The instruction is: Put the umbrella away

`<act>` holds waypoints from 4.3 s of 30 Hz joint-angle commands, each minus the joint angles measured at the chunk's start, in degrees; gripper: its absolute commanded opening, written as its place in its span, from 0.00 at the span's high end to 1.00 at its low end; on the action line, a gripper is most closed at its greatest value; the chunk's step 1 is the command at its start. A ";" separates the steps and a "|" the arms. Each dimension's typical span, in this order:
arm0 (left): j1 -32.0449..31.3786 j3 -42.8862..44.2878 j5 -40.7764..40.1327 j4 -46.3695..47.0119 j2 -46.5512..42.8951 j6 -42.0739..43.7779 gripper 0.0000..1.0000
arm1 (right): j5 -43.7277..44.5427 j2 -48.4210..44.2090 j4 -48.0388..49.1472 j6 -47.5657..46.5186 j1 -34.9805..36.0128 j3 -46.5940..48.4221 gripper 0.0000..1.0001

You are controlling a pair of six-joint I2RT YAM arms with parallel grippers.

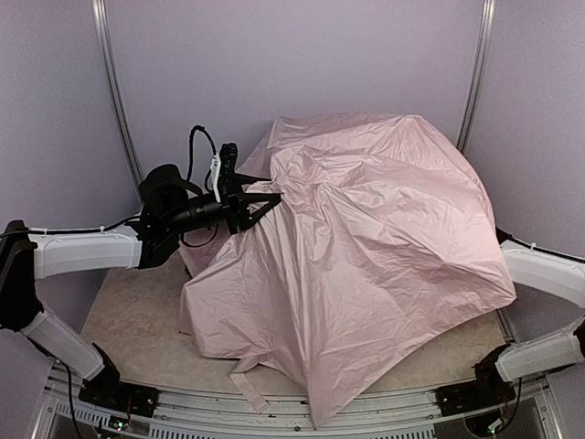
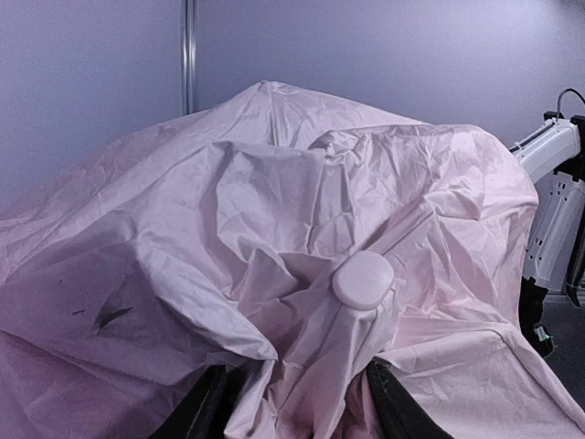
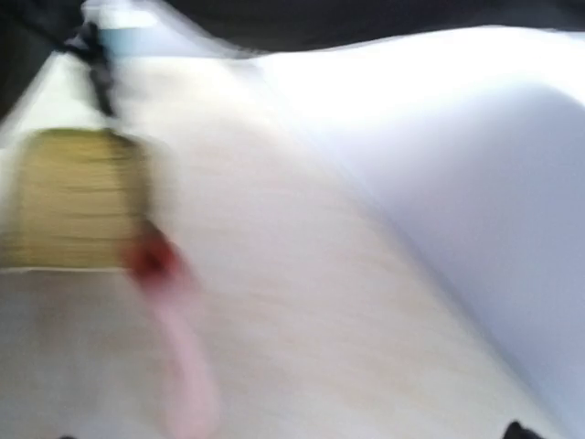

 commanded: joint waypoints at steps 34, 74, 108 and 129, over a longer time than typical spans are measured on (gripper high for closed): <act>3.17 3.01 -0.05 -4.56 -8.99 10.88 1.00 | -12.29 -14.42 -10.99 -3.94 -7.21 6.19 0.01; -7.45 12.54 4.04 18.60 23.08 -17.42 0.97 | 12.67 1.53 4.58 1.70 17.96 9.01 0.60; 1.28 14.59 -5.76 -4.89 33.06 -16.41 0.37 | 17.58 29.07 -22.68 5.89 10.09 32.37 0.46; 1.63 20.38 -15.52 -12.77 37.41 -22.57 0.53 | 11.48 -3.94 -41.47 16.75 8.34 34.57 0.15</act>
